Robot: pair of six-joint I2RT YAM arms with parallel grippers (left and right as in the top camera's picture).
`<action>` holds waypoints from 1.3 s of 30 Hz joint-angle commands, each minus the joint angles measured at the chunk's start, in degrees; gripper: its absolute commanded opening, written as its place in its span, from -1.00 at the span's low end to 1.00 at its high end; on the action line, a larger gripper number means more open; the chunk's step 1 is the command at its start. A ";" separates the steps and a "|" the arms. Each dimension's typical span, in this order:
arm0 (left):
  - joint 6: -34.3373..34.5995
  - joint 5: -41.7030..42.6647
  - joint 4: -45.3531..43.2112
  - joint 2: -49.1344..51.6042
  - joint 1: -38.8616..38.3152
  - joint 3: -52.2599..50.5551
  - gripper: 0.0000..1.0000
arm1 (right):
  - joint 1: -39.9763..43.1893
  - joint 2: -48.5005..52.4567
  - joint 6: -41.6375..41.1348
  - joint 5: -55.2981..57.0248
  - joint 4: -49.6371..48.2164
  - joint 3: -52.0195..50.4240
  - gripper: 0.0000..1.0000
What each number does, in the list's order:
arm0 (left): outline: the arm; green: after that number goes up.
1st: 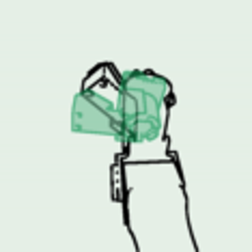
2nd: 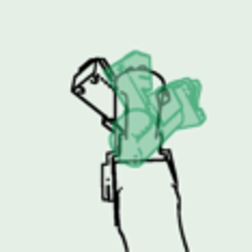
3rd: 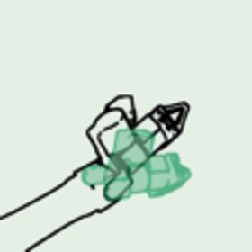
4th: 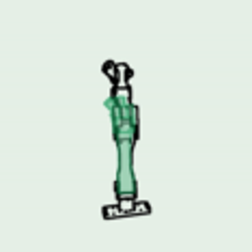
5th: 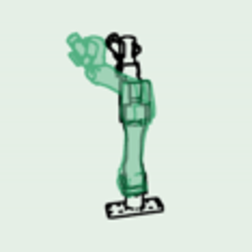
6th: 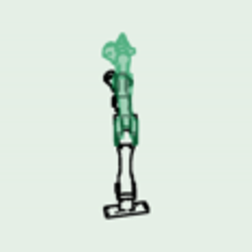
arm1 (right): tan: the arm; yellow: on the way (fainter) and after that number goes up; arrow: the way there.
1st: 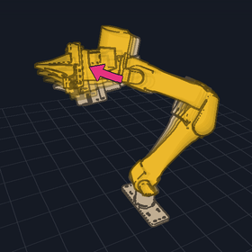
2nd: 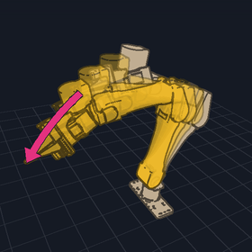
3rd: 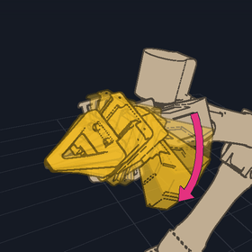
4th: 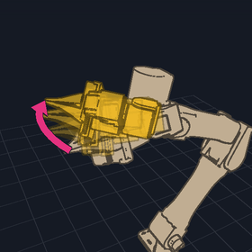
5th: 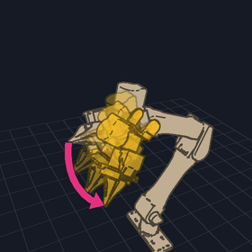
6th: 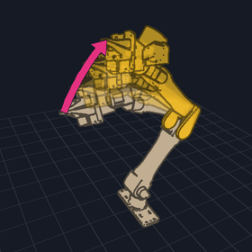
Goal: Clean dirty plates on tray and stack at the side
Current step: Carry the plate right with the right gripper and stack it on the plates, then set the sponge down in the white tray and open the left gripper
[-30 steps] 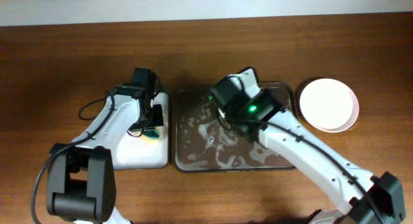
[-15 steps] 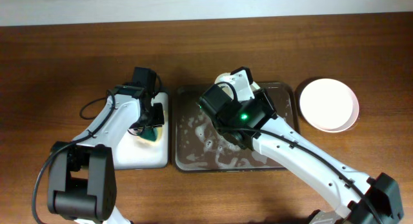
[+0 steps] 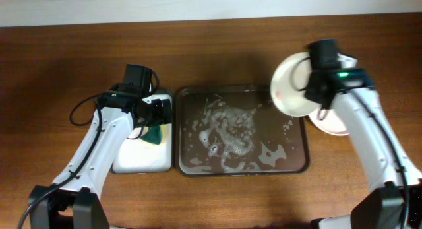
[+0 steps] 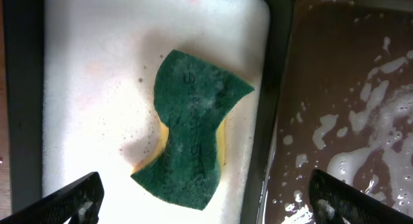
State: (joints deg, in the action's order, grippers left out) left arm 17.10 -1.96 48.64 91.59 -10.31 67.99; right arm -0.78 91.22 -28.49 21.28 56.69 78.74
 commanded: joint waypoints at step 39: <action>3.82 9.49 15.52 -0.52 7.48 0.48 0.99 | -0.13 7.69 25.09 -31.67 17.35 0.96 0.36</action>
State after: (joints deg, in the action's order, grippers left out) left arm 20.60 5.65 60.25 91.59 -3.95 68.14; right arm 2.04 99.46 -4.45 -14.48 72.53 78.87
